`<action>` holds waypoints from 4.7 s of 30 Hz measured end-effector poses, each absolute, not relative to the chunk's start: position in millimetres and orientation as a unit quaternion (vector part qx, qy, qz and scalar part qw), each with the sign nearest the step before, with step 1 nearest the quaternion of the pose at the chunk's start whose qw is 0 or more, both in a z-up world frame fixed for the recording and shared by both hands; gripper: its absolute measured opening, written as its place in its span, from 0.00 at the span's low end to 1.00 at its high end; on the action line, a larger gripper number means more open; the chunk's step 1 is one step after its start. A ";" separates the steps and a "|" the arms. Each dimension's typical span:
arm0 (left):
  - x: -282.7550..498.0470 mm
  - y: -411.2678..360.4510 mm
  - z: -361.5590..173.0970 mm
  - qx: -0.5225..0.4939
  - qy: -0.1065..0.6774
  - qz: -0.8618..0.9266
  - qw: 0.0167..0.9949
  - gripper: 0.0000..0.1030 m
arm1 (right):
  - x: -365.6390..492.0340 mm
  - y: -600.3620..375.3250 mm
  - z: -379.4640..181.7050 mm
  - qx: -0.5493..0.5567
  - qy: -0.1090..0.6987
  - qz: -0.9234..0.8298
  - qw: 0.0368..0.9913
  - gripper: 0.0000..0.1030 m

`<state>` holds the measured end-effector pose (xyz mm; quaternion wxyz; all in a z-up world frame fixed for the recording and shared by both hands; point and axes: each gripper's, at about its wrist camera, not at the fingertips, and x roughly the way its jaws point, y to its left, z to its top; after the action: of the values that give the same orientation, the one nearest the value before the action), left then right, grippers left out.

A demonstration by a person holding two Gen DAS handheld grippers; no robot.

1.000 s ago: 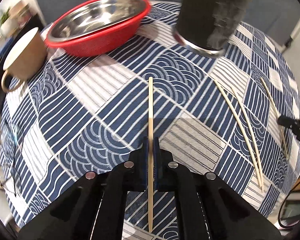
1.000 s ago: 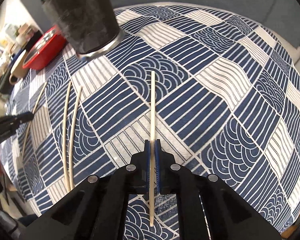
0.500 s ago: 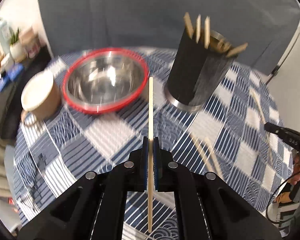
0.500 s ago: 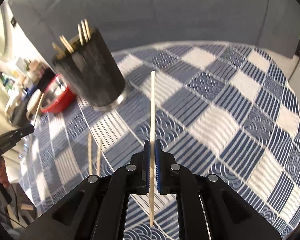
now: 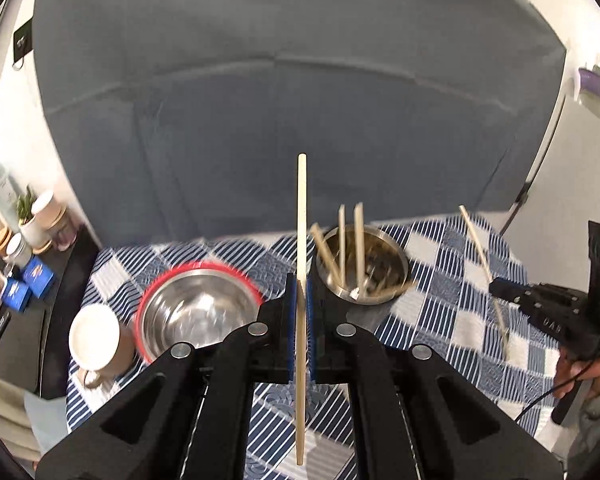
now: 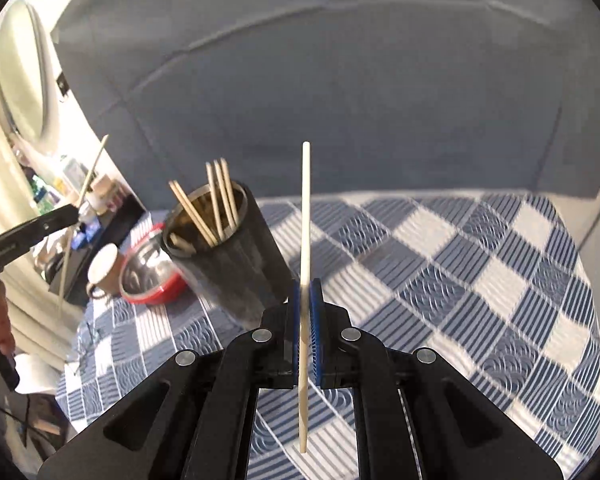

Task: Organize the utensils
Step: 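Carry both held chopsticks over the black holder and lower them in, then open both tools to release the chopsticks into the black holder, then move both open tools back over the last loose chopsticks, then grasp one chopstick with the right tool while the left tool grasps another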

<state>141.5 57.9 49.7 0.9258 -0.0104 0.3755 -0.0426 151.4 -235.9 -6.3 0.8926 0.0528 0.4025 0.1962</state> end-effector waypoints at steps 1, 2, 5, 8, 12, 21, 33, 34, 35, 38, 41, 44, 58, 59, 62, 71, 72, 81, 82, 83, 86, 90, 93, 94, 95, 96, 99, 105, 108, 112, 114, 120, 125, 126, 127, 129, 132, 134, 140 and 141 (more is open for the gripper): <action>146.1 55.5 54.7 -0.011 0.371 -0.045 0.928 0.05 | 153.5 -233.2 -1.3 0.052 0.398 0.198 0.894 0.04; 150.9 53.2 59.2 -0.012 0.367 -0.048 0.929 0.05 | 157.2 -230.2 5.2 0.052 0.391 0.201 0.897 0.04; 162.2 47.5 67.5 -0.021 0.359 -0.058 0.931 0.05 | 166.4 -222.4 22.4 0.050 0.373 0.210 0.903 0.04; 171.7 44.1 71.1 -0.025 0.356 -0.064 0.932 0.05 | 175.3 -214.8 36.2 0.048 0.356 0.218 0.908 0.04; 183.0 41.2 72.3 -0.038 0.354 -0.075 0.931 0.05 | 189.6 -210.1 49.7 0.074 0.343 0.233 0.907 0.04; 212.6 42.3 63.3 -0.053 0.343 -0.084 0.934 0.05 | 216.9 -193.4 58.3 0.112 0.303 0.272 0.906 0.05; 248.7 43.7 35.6 -0.100 0.324 -0.121 0.933 0.05 | 252.8 -170.1 28.7 0.131 0.266 0.311 0.903 0.05; 250.5 42.6 33.4 -0.100 0.321 -0.120 0.934 0.05 | 255.6 -168.6 24.9 0.133 0.265 0.314 0.902 0.05; 252.8 41.1 30.5 -0.099 0.317 -0.120 0.936 0.05 | 257.5 -167.6 21.9 0.135 0.264 0.317 0.901 0.05; 257.9 39.0 22.1 -0.102 0.306 -0.123 0.938 0.05 | 263.7 -165.3 10.5 0.144 0.262 0.325 0.897 0.05; 258.7 36.1 14.8 -0.104 0.295 -0.124 0.942 0.05 | 267.7 -167.6 -2.4 0.154 0.258 0.329 0.895 0.05; 255.2 35.6 3.4 -0.108 0.283 -0.130 0.944 0.05 | 268.1 -168.2 -14.4 0.159 0.256 0.336 0.892 0.05; 237.4 34.2 -27.1 -0.120 0.281 -0.130 0.943 0.05 | 247.9 -157.9 -43.2 0.134 0.252 0.347 0.893 0.05; 235.1 33.6 -29.1 -0.119 0.280 -0.129 0.944 0.05 | 246.0 -158.3 -44.6 0.130 0.254 0.345 0.894 0.05; 225.4 30.4 -32.8 -0.108 0.282 -0.133 0.944 0.05 | 236.9 -159.6 -46.9 0.115 0.255 0.342 0.897 0.05; 201.0 38.6 -27.9 -0.102 0.289 -0.124 0.944 0.05 | 213.6 -163.2 -38.9 0.089 0.255 0.326 0.906 0.09; 198.9 40.3 -26.8 -0.102 0.290 -0.121 0.944 0.06 | 211.9 -164.4 -37.1 0.087 0.257 0.320 0.908 0.09; 170.3 70.2 -9.0 -0.137 0.289 -0.075 0.945 0.62 | 189.3 -181.6 -17.8 0.076 0.256 0.273 0.924 0.41; 167.7 72.5 -8.1 -0.140 0.290 -0.071 0.944 0.68 | 187.4 -183.1 -16.1 0.076 0.256 0.270 0.925 0.46; 164.5 75.2 -7.1 -0.140 0.292 -0.066 0.944 0.71 | 183.9 -185.0 -13.7 0.076 0.258 0.262 0.927 0.57; 154.8 82.0 -5.7 -0.141 0.293 -0.047 0.944 0.84 | 176.2 -189.3 -9.2 0.077 0.260 0.247 0.930 0.73; 146.6 88.3 -10.1 -0.151 0.312 -0.027 0.937 0.94 | 167.8 -194.5 -9.4 0.079 0.275 0.243 0.927 0.82; 143.7 90.5 -16.9 -0.156 0.332 -0.020 0.930 0.94 | 162.2 -199.7 -13.2 0.084 0.288 0.231 0.925 0.83; 142.3 90.1 -19.7 -0.155 0.338 -0.020 0.928 0.94 | 160.3 -200.8 -15.6 0.086 0.295 0.226 0.924 0.84; 140.4 89.1 -23.3 -0.150 0.345 -0.018 0.926 0.94 | 158.5 -202.2 -18.3 0.088 0.302 0.223 0.923 0.84; 138.8 88.4 -25.6 -0.146 0.351 -0.017 0.925 0.94 | 156.7 -203.1 -21.1 0.088 0.307 0.221 0.921 0.84; 133.1 85.0 -37.3 -0.141 0.372 -0.021 0.917 0.94 | 148.8 -203.9 -33.8 0.076 0.328 0.215 0.917 0.84; 120.9 78.3 -66.2 -0.142 0.413 -0.017 0.899 0.94 | 129.4 -194.0 -68.7 0.040 0.382 0.215 0.898 0.84; 112.8 72.1 -81.9 -0.140 0.433 -0.020 0.890 0.94 | 117.3 -188.6 -90.1 0.024 0.409 0.218 0.886 0.84; 105.1 60.1 -97.0 -0.121 0.453 -0.031 0.882 0.94 | 103.2 -183.0 -122.7 0.008 0.453 0.217 0.865 0.84; 102.9 55.7 -103.4 -0.118 0.463 -0.032 0.878 0.94 | 96.2 -180.4 -134.6 0.004 0.468 0.221 0.856 0.84; 100.1 46.8 -124.1 -0.111 0.493 -0.030 0.862 0.94 | 75.8 -169.9 -156.3 -0.015 0.491 0.229 0.841 0.84; 102.2 38.9 -142.7 -0.103 0.523 -0.025 0.846 0.94 | 68.8 -165.8 -165.6 -0.025 0.502 0.226 0.834 0.84; 103.1 37.7 -145.2 -0.101 0.528 -0.024 0.843 0.94 | 67.3 -165.6 -167.3 -0.027 0.504 0.223 0.834 0.84; 104.2 36.6 -148.9 -0.099 0.533 -0.022 0.840 0.94 | 66.3 -166.1 -169.1 -0.028 0.506 0.220 0.833 0.84; 107.4 35.5 -156.6 -0.096 0.548 -0.016 0.831 0.94 | 65.4 -165.9 -172.8 -0.031 0.513 0.214 0.831 0.84; 110.9 34.6 -164.7 -0.100 0.562 -0.009 0.821 0.94 | 62.2 -164.4 -177.6 -0.045 0.516 0.205 0.831 0.84; 112.6 33.9 -168.3 -0.103 0.568 -0.005 0.816 0.94 | 59.5 -160.6 -178.8 -0.065 0.514 0.199 0.832 0.83; 119.1 22.0 -174.6 -0.095 0.579 -0.002 0.810 0.94 | 54.3 -158.3 -179.6 -0.102 0.509 0.187 0.834 0.71; 119.7 19.2 -175.8 -0.093 0.581 -0.003 0.808 0.94 | 54.7 -160.7 -179.2 -0.101 0.509 0.186 0.834 0.67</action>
<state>119.7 19.2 -175.8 0.8085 -0.0928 0.5811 -0.0032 54.7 -160.7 -179.2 0.8343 -0.1012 0.5090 0.1863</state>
